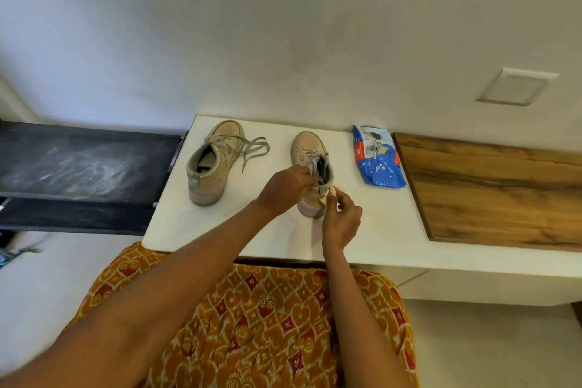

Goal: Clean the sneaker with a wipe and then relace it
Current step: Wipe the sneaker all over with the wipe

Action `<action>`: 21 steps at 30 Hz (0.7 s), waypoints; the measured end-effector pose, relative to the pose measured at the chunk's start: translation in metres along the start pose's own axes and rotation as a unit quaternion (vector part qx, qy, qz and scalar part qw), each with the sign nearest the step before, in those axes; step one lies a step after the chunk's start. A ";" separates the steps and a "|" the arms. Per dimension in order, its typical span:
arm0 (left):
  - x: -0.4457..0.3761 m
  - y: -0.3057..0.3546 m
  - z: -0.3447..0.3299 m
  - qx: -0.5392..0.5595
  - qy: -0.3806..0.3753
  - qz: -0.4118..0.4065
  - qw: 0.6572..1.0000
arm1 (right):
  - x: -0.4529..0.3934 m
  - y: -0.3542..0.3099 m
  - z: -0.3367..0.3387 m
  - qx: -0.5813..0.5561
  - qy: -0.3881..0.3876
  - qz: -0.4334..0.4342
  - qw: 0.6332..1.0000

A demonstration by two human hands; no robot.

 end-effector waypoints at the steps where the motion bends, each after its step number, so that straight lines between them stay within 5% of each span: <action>1: -0.001 0.001 0.002 -0.003 -0.010 0.003 1.000 | 0.000 0.003 0.000 0.017 -0.007 -0.002 1.000; 9: -0.012 0.012 0.008 -0.038 -0.039 0.002 0.999 | 0.004 -0.006 0.000 -0.034 0.014 -0.007 0.999; 21: -0.024 0.021 0.008 -0.023 -0.079 0.041 0.996 | 0.007 -0.006 -0.009 0.044 0.010 -0.006 0.999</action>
Point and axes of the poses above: each hand's wrist, its own x-axis away from the middle knuckle, its own z-axis out of the back of the hand, y = z × x, the point moved 2 cm from there along -x, towards the middle knuckle, and after that the axes turned 11 degrees about z, right-handed, at the moved point
